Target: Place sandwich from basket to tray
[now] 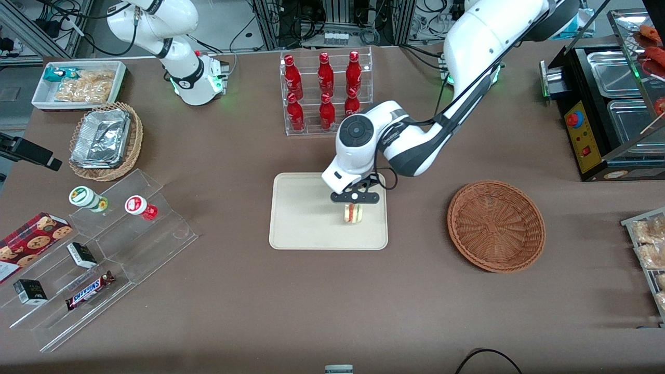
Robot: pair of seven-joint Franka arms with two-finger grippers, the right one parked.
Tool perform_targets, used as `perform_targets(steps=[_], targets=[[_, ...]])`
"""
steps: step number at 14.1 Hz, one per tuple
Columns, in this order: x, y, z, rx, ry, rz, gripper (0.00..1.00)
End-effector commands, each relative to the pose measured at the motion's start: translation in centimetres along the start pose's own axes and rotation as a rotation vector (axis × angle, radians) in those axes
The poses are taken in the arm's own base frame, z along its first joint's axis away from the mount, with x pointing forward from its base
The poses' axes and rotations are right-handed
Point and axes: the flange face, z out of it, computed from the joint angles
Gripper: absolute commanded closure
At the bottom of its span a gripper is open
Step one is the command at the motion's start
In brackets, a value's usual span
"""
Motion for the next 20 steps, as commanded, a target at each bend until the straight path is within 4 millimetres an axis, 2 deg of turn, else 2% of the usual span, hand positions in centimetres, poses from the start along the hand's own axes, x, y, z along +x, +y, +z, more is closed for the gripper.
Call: perform_targets(steps=[1,4,6,7,9,10,11,13,14,15,16,18,20], targets=[[0.5,2.1,1.5,0.027,0.007,-0.031,0.84],[0.5,3.7,3.1,0.025,0.000,-0.042,0.78],[0.5,4.0,3.8,0.023,-0.009,-0.053,0.70],[0.5,4.0,3.9,0.021,-0.009,-0.053,0.47],[0.6,4.1,3.5,0.011,-0.002,-0.056,0.29],[0.7,4.0,3.2,0.012,0.004,-0.054,0.07],[0.9,3.8,2.6,0.009,0.013,-0.057,0.00],[1.6,2.4,-0.8,0.015,0.056,-0.082,0.00],[2.3,0.8,-2.6,0.035,0.076,-0.107,0.00],[2.8,-1.2,-5.1,0.060,0.081,-0.141,0.00],[2.8,-3.8,-7.5,0.089,0.049,-0.175,0.00],[2.2,-9.2,-11.7,0.139,0.012,-0.132,0.00],[3.1,-16.1,-14.3,0.183,-0.064,-0.070,0.00]])
